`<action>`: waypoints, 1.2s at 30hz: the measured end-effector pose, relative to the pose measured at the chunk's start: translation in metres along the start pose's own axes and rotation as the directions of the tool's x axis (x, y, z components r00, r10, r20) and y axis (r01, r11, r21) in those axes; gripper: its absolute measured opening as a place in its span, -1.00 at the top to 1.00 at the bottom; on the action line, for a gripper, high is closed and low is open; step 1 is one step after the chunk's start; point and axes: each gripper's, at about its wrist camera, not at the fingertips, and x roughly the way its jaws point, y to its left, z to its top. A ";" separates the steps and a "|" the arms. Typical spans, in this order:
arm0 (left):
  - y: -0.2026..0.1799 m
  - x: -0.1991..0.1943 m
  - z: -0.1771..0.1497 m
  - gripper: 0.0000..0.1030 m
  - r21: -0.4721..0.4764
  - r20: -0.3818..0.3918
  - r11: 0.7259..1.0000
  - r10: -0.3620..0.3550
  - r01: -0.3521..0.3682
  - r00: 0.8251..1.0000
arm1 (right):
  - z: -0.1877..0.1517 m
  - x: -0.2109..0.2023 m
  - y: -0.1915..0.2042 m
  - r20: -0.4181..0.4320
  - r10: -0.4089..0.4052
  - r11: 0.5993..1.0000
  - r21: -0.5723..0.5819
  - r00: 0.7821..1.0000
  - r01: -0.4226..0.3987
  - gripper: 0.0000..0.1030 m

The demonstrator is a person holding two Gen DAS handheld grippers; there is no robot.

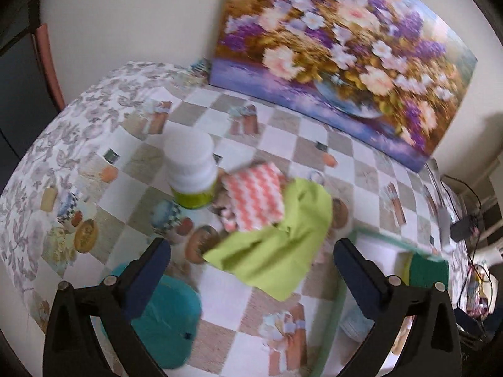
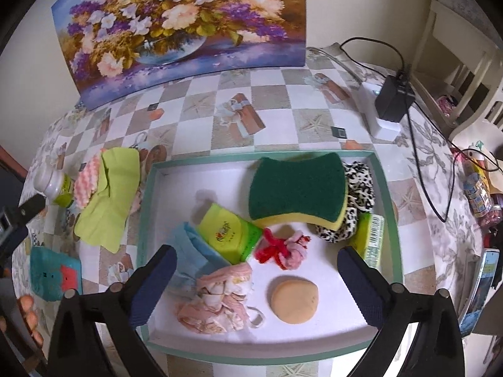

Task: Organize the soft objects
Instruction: 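Move both grippers back toward the remaining lime-green cloth pile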

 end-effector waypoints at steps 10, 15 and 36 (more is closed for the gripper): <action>0.011 0.011 0.016 -1.00 0.014 0.022 1.000 -0.026 0.025 0.999 | 0.014 -0.001 0.032 0.082 0.104 0.995 -0.006 0.991 -0.104 -1.00; 0.015 0.021 0.022 -1.00 0.011 -0.046 1.000 -0.028 0.028 0.999 | 0.021 0.004 0.057 0.098 0.138 0.990 -0.052 0.986 -0.134 -1.00; 0.023 0.074 0.045 -0.39 -0.036 -0.165 0.999 -0.020 0.014 0.986 | 0.039 0.054 0.156 0.002 0.198 0.951 -0.244 0.980 -0.192 -0.65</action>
